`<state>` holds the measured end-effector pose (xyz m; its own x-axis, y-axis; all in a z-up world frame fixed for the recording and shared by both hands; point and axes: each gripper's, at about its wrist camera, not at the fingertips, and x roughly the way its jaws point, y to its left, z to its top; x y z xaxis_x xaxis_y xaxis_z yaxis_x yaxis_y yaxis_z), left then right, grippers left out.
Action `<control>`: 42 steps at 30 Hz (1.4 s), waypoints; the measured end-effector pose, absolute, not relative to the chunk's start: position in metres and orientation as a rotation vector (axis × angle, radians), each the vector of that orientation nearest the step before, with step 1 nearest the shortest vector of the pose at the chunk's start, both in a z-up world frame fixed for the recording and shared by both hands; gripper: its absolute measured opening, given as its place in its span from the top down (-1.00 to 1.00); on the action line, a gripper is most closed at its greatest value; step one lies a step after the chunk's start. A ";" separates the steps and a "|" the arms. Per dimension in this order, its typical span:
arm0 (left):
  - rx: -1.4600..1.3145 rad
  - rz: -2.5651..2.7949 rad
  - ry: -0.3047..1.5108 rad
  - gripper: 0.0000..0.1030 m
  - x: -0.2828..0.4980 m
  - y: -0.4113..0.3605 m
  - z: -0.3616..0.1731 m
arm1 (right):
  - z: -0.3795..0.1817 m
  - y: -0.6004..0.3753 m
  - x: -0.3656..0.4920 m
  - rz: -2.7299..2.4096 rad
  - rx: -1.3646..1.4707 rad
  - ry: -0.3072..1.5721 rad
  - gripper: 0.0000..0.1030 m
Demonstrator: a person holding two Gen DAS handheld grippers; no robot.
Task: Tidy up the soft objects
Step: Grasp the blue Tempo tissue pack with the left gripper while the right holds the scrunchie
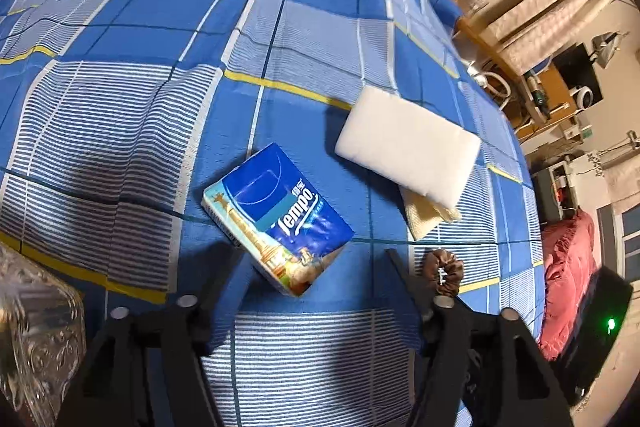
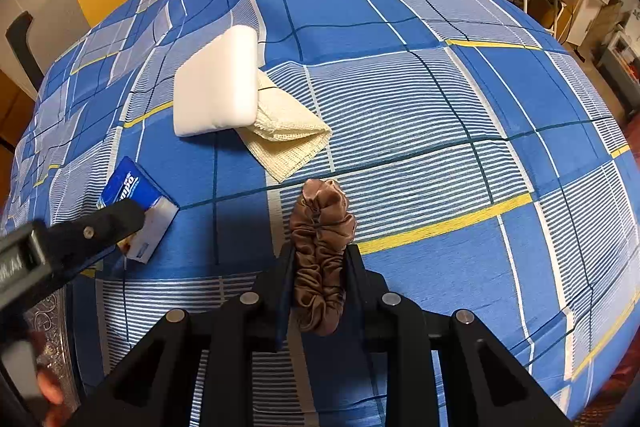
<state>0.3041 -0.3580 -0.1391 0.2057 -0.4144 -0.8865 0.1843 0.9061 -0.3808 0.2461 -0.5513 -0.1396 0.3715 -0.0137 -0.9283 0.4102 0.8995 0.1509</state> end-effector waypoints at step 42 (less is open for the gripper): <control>-0.147 -0.682 1.134 -0.09 0.200 -0.310 -0.051 | -0.142 -0.550 0.247 -0.273 0.368 1.146 0.50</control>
